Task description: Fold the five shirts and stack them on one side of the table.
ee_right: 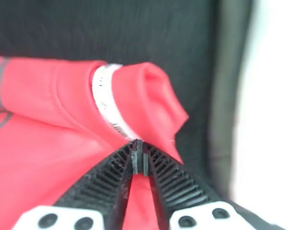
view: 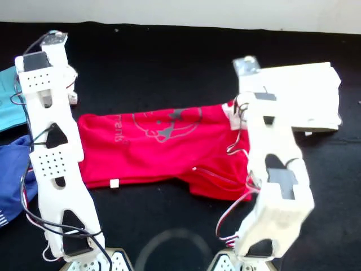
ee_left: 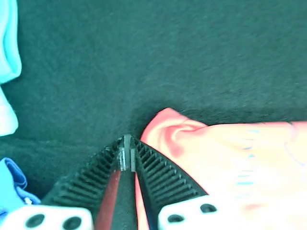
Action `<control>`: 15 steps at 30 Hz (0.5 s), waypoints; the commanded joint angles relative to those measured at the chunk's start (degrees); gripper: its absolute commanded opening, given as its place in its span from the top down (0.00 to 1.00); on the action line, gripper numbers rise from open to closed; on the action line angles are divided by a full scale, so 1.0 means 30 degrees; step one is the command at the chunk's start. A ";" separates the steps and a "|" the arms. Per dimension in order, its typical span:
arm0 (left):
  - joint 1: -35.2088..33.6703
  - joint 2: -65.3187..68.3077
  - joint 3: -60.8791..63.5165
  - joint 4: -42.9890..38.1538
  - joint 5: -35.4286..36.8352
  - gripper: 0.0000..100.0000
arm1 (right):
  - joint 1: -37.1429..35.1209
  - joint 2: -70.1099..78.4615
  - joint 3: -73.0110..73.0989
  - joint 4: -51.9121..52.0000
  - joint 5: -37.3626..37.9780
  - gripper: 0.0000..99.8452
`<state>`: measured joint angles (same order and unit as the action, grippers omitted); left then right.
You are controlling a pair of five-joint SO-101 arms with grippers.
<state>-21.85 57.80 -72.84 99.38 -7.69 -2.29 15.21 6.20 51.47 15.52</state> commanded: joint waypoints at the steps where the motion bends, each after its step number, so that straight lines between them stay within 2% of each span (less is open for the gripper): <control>1: 0.0923 -0.0044 -0.0571 -0.0234 0.0117 0.99 | -0.0103 -0.2564 -0.0601 0.0132 -0.0059 0.99; 9: 0.2095 0.2623 -0.0249 -0.3077 0.0117 0.99 | -0.2359 -0.1421 0.0249 0.0132 -0.0059 0.99; 12: 0.1919 0.3473 -0.1158 -0.3018 0.0117 0.99 | -0.2330 0.0249 0.0249 -0.0923 -0.0059 0.99; 15: 0.1333 0.3795 -0.1773 -0.2579 0.0088 0.99 | -0.1245 0.1832 -0.0044 -0.1187 -0.0059 0.99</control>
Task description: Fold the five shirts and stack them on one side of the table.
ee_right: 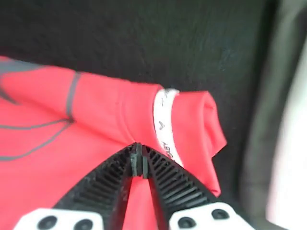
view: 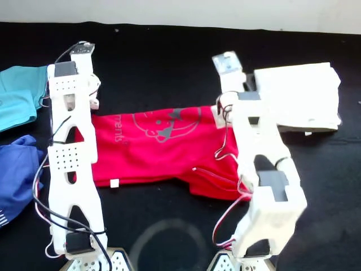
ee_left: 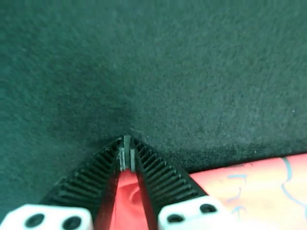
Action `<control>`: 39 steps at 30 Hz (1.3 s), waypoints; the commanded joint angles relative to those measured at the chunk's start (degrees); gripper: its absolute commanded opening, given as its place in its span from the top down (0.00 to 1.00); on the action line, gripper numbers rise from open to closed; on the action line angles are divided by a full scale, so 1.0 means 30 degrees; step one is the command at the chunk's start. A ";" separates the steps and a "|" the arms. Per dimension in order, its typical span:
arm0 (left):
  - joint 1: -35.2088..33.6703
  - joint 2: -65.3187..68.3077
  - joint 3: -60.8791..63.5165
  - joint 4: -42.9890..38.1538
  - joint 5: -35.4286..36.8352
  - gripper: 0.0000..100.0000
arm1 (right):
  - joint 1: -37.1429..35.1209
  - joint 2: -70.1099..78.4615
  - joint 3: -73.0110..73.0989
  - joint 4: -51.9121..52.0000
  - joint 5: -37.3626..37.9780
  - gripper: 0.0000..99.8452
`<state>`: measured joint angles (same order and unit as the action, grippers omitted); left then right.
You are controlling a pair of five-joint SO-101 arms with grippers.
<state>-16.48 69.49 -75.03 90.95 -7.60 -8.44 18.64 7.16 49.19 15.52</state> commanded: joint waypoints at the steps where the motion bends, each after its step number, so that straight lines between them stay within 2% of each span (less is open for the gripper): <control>1: -0.0689 -0.0073 -0.1187 0.0469 0.0029 0.99 | 0.1216 0.1011 -0.0689 -0.0513 -0.0059 0.99; 5: -0.1509 0.0015 -0.1275 0.1260 -0.0029 0.99 | 0.2652 0.1890 -0.2037 -0.0542 -0.0029 0.99; 11: -0.1685 -0.0161 -0.1480 0.2315 -0.0029 0.99 | 0.2447 0.2007 -0.3443 -0.0161 -0.0029 0.99; 17: -0.1773 -0.0923 -0.2681 0.3399 0.0000 0.99 | 0.1685 0.1949 -0.6491 0.3619 -0.0147 0.99; 22: -0.1656 -0.3795 -0.0952 0.3487 0.0117 0.99 | 0.1832 0.1949 -1.0300 0.6842 -0.0176 0.99; 25: -0.1451 -0.6872 0.2154 0.3487 0.0117 0.99 | 0.1802 0.1949 -1.2586 0.9070 -0.0176 0.99; 32: 0.0015 -1.4491 1.2850 0.3136 0.0059 0.99 | 0.1744 0.1949 -1.7714 1.3436 -0.0176 0.99; 39: 0.0630 -1.9648 2.2491 -0.2139 0.0059 0.99 | 0.1714 0.1978 -2.0205 1.6161 -0.0176 0.99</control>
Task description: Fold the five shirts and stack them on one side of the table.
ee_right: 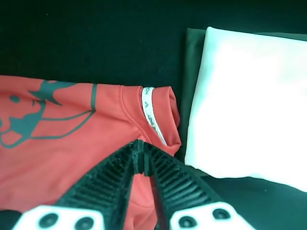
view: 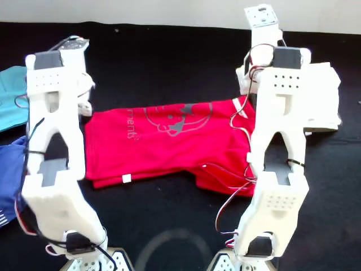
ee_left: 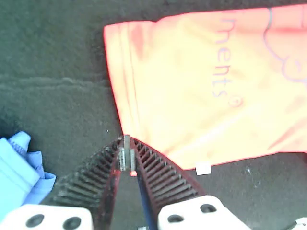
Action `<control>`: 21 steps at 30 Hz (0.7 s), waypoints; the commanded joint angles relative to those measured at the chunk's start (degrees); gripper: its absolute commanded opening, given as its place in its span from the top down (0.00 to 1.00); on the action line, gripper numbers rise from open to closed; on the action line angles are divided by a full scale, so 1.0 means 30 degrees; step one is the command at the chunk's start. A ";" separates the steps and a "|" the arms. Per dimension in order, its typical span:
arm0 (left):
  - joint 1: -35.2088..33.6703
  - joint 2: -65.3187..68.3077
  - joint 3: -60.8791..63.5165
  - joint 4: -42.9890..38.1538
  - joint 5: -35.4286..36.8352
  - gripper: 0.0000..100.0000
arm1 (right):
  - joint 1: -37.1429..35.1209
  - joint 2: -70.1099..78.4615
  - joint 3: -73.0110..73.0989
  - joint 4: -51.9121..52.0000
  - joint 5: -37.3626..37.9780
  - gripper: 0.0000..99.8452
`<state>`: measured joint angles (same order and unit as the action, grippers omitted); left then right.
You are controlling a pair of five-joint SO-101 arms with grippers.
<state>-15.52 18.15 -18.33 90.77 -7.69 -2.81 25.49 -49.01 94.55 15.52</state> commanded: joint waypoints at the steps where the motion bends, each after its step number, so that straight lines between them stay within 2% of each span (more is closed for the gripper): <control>1: 0.0308 -0.3092 0.4967 -0.2872 0.0088 0.99 | -0.0190 -0.0308 -0.1861 0.1509 -0.0176 0.99; 7: 0.0337 -0.5348 1.1590 -0.6945 0.0088 0.99 | -0.0366 -0.0337 -0.2505 0.2212 -0.0938 0.99; 12: 0.1040 -0.6051 1.4960 -0.8527 0.0059 0.99 | -0.1656 -0.1070 -0.2330 0.2242 -0.2315 0.99; 18: 0.2300 -0.6198 1.7832 -1.0051 0.0059 0.99 | -0.3853 -0.5465 0.2330 0.2212 -0.2549 0.99; 21: 0.3004 -0.6227 1.8359 -1.0256 0.0059 0.99 | -0.3971 -0.7399 0.6168 0.1773 -0.2462 0.99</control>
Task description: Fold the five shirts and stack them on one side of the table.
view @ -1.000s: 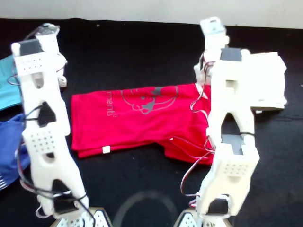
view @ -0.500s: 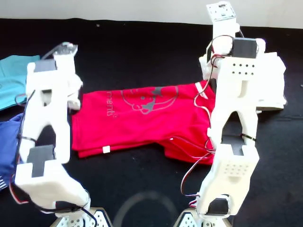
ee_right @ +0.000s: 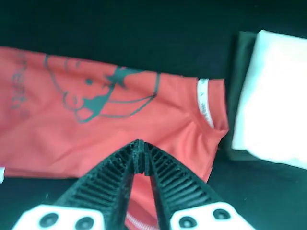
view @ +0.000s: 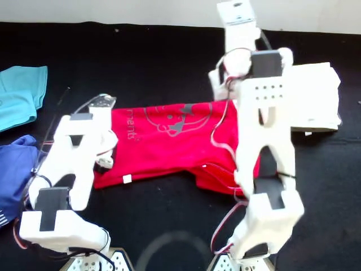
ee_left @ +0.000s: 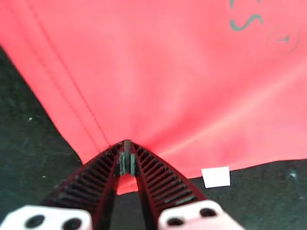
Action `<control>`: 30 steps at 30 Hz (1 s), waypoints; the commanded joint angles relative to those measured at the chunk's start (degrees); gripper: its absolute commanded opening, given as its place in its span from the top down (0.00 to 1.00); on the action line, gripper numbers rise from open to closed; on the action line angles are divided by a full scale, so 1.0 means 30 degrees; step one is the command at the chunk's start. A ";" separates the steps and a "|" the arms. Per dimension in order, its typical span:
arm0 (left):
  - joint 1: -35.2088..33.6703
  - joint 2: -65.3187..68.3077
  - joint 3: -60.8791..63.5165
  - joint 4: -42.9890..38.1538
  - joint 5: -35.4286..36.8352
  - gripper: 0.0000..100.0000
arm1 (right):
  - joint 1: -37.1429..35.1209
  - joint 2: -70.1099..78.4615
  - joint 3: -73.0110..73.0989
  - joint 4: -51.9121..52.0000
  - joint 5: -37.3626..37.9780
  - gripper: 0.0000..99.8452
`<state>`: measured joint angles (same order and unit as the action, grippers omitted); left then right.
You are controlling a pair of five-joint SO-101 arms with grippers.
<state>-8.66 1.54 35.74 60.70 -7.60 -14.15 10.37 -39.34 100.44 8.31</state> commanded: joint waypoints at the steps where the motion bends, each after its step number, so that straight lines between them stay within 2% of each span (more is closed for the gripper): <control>1: 0.0923 -0.0689 0.0337 -0.0205 0.0059 0.99 | -0.0073 -0.2886 0.4293 -0.0571 -0.0059 0.99; 6: 0.1128 -0.1861 0.0337 0.0703 0.0059 0.99 | 0.0337 -0.5934 1.2410 -0.4264 0.0996 0.99; 11: 0.1158 -0.5319 0.1216 0.1934 0.0059 0.99 | 0.0249 -0.9187 2.1026 -0.9919 0.2198 0.99; 14: 0.1158 -0.6842 0.2974 0.0850 -0.0029 0.99 | 0.0278 -1.0095 2.4718 -1.3289 0.3018 0.99; 18: 0.1040 -0.6960 0.5348 -0.2667 -0.0029 0.99 | 0.0278 -0.9890 2.7209 -1.6308 0.3282 0.99; 24: 0.1011 -0.5875 0.6549 -0.6212 -0.0029 0.99 | 0.0220 -0.7634 2.7678 -1.6630 0.3282 0.99; 30: 0.1011 -0.5026 0.6110 -0.6505 -0.0029 0.99 | -0.0396 -0.9363 2.7648 -1.3231 0.3311 0.99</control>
<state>-6.29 -14.11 55.08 42.77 -7.52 -14.15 -13.27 43.74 56.57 17.63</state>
